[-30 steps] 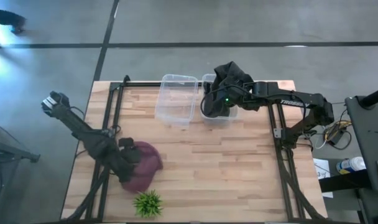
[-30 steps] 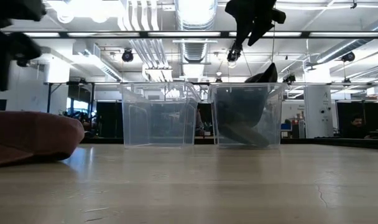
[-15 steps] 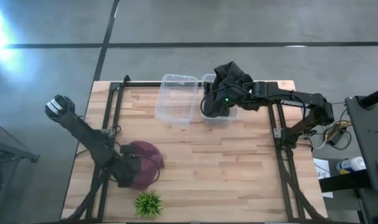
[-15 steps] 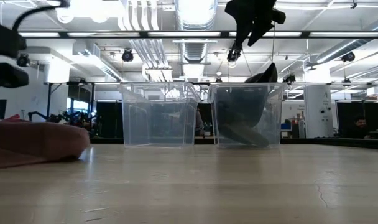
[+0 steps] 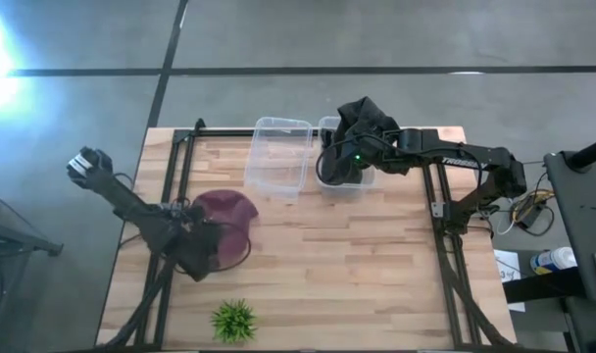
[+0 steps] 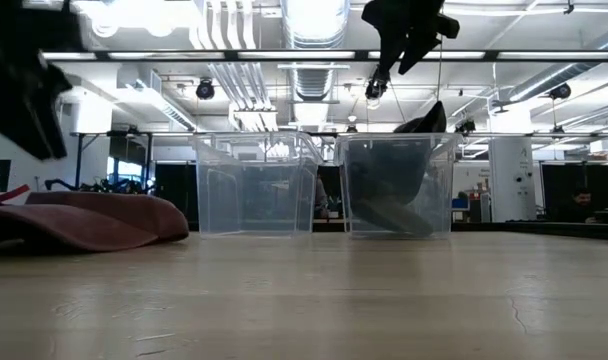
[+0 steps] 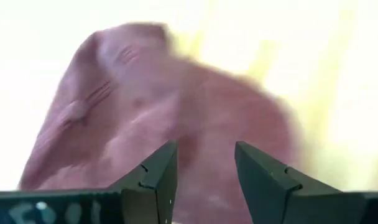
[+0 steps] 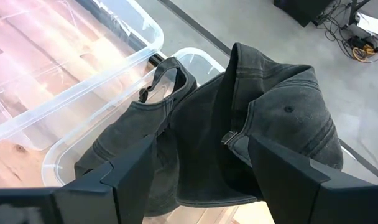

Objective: Pick & Place hat
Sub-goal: Put the red cap into the left transparent bin

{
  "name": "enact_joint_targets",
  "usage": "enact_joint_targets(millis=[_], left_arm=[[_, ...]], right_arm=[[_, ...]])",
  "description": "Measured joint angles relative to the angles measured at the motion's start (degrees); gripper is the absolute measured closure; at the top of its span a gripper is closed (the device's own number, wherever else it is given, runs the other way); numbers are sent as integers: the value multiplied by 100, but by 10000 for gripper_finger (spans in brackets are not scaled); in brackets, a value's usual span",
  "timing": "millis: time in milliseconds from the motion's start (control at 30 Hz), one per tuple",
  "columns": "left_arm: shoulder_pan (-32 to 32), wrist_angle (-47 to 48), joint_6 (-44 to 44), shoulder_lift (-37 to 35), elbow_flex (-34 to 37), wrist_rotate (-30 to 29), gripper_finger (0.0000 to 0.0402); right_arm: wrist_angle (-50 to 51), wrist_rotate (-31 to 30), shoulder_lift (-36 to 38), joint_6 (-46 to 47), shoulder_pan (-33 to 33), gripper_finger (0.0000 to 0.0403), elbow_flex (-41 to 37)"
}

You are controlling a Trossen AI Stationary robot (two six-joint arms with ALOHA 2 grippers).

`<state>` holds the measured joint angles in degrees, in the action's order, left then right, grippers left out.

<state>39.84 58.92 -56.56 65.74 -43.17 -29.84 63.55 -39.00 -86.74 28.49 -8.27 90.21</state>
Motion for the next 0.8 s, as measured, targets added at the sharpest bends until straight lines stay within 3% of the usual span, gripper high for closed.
enact_joint_targets(millis=[267,567,800], left_arm=[[866,-830,606,320,-185,574,248],[1190,-793,197,1293,-176,500,248],[1190,-524,18,1908,-181,13,248]], right_arm=[[2,0,0,-20,0,152,0],[4,-4,-2,-191,-24,152,0],[6,-5,-2,-216,-103,152,0]])
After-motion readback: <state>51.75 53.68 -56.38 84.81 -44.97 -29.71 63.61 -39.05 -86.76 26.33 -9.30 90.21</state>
